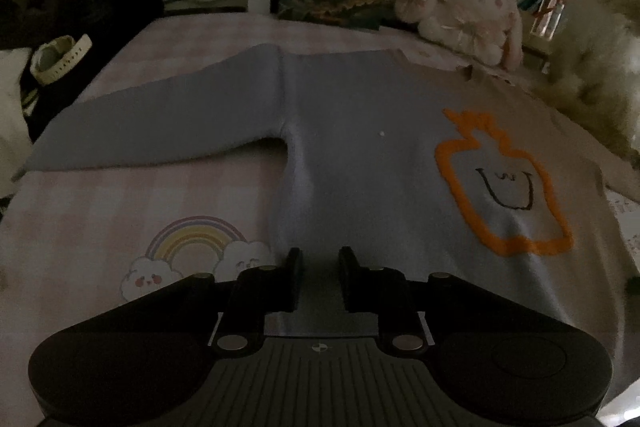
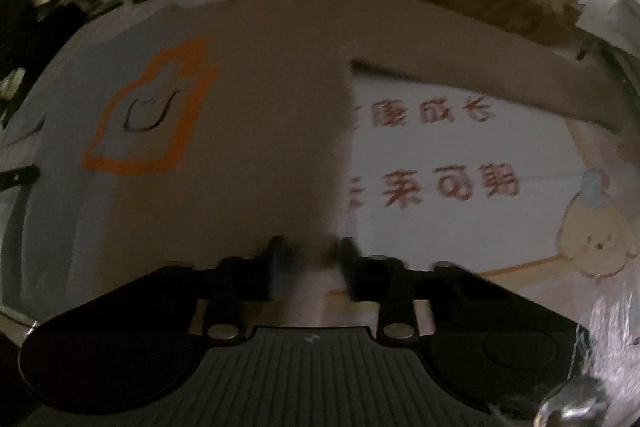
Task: Fold clothes
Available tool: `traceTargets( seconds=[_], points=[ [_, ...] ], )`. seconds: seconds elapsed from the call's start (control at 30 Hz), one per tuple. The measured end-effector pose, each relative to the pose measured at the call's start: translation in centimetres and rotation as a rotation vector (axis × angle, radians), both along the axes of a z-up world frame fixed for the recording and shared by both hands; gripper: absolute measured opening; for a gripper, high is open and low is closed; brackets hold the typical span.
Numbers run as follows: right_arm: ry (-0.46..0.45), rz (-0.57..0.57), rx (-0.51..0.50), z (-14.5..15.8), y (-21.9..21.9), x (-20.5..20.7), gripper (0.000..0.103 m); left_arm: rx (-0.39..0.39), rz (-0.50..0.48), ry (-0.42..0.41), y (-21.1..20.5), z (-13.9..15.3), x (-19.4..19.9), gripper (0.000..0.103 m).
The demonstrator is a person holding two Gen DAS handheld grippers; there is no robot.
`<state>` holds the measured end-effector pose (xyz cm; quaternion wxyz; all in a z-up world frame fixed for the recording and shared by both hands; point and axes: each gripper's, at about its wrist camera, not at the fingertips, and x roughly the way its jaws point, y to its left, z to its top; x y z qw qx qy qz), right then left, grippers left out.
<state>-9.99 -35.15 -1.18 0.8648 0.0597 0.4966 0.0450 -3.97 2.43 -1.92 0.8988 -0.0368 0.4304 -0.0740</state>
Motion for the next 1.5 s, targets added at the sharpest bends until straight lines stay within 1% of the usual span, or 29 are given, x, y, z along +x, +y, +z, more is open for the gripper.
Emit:
traceTargets(
  seconds=[0.03, 0.07, 0.1, 0.17, 0.27, 0.4, 0.57, 0.7, 0.97, 1.03, 1.13, 1.27, 1.3, 1.33, 1.37, 1.4, 1.43, 1.47, 1.5],
  points=[
    [-0.004, 0.009, -0.011, 0.0, 0.3, -0.2, 0.013, 0.000, -0.008, -0.001, 0.1, 0.0, 0.1, 0.010],
    [-0.006, 0.013, -0.018, 0.0, 0.6, -0.4, 0.010, 0.003, -0.017, -0.003, 0.1, -0.1, 0.1, 0.006],
    [-0.006, 0.012, -0.022, 0.0, 0.7, -0.6, 0.010, 0.009, -0.025, -0.004, 0.1, -0.1, 0.3, 0.003],
    [-0.009, 0.004, -0.032, 0.1, 0.8, -0.9, 0.010, 0.006, -0.032, -0.006, 0.1, -0.2, 0.5, 0.001],
    [-0.017, -0.012, -0.046, 0.0, 0.9, -1.1, 0.009, 0.000, -0.039, -0.011, 0.1, -0.2, 0.8, 0.001],
    [-0.051, -0.030, -0.094, 0.0, 1.5, -0.4, 0.009, -0.003, -0.050, -0.027, -0.1, -0.4, 1.2, 0.001],
    [-0.069, -0.068, -0.112, -0.2, 1.5, 0.4, 0.010, 0.014, -0.092, -0.035, -0.5, -0.4, 2.1, 0.001],
    [-0.084, -0.077, -0.136, -0.3, 1.7, 0.0, 0.010, 0.022, -0.129, -0.049, -0.4, -0.5, 2.0, 0.001],
    [-0.105, -0.103, -0.177, -0.5, 2.4, 0.0, 0.011, 0.002, -0.139, -0.047, -0.1, -0.6, 2.4, 0.001],
    [-0.112, -0.103, -0.178, -0.6, 2.4, -0.1, 0.011, -0.009, -0.124, -0.067, 0.0, -0.3, 1.9, 0.002],
    [-0.120, -0.104, -0.177, -0.7, 2.3, -0.2, 0.012, -0.051, -0.099, -0.124, -0.1, 0.5, 0.4, 0.002],
    [-0.140, -0.096, -0.169, -0.8, 2.1, -0.5, 0.013, -0.046, -0.068, -0.168, -1.1, 1.5, -1.8, 0.004],
    [-0.144, -0.095, -0.169, -0.9, 2.0, -0.6, 0.014, -0.042, -0.058, -0.168, -1.4, 1.7, -2.3, 0.006],
    [-0.147, -0.099, -0.171, -0.9, 1.9, -0.6, 0.019, -0.043, -0.049, -0.164, -1.7, 1.8, -2.7, 0.007],
    [-0.150, -0.105, -0.175, -0.9, 1.8, -0.7, 0.028, -0.044, -0.041, -0.160, -1.9, 2.0, -3.2, 0.007],
    [-0.151, -0.116, -0.182, -0.8, 1.6, -0.7, 0.034, -0.044, -0.037, -0.160, -2.3, 2.3, -3.6, 0.009],
    [-0.156, -0.125, -0.181, -0.7, 1.5, -0.8, 0.044, -0.041, -0.036, -0.162, -2.6, 2.5, -3.9, 0.011],
    [-0.164, -0.134, -0.169, -0.6, 1.2, -0.9, 0.047, -0.037, -0.034, -0.164, -2.9, 2.7, -4.2, 0.013],
    [-0.172, -0.143, -0.158, -0.5, 1.0, -1.0, 0.047, -0.028, -0.029, -0.168, -3.3, 2.9, -4.6, 0.016]
  ],
)
